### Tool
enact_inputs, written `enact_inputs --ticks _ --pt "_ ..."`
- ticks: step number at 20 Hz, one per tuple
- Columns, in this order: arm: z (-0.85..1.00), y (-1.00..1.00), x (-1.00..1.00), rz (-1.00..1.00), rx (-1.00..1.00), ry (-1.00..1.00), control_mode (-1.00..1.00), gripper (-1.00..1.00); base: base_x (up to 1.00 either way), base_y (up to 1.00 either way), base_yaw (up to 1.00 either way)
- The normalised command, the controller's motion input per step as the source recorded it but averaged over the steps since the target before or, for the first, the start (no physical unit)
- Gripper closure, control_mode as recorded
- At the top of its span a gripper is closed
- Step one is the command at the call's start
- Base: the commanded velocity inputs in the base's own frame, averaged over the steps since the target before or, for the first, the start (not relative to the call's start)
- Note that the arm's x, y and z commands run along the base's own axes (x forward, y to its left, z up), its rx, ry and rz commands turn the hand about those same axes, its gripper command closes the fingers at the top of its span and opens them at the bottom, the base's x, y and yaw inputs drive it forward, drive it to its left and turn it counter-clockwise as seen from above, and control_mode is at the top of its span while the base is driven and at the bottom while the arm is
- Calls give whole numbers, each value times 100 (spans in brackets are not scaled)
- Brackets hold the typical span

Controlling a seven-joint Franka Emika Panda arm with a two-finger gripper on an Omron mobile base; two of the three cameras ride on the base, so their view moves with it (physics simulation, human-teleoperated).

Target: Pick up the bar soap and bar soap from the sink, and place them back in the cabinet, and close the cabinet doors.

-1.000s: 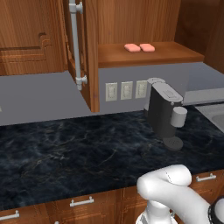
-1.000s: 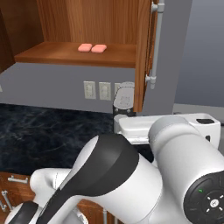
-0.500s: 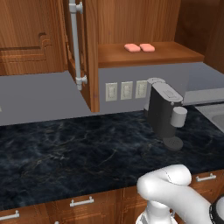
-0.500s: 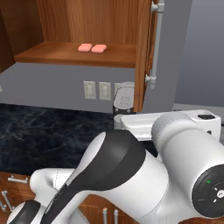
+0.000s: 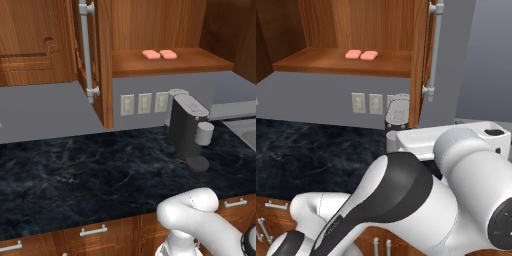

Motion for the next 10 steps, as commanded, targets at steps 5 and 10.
enact_inputs --ticks 5,10 --pt "0 0 3 5 0 -8 -100 -100 0 0 0" --pt "0 0 15 8 0 -2 -100 -100 0 0 0"
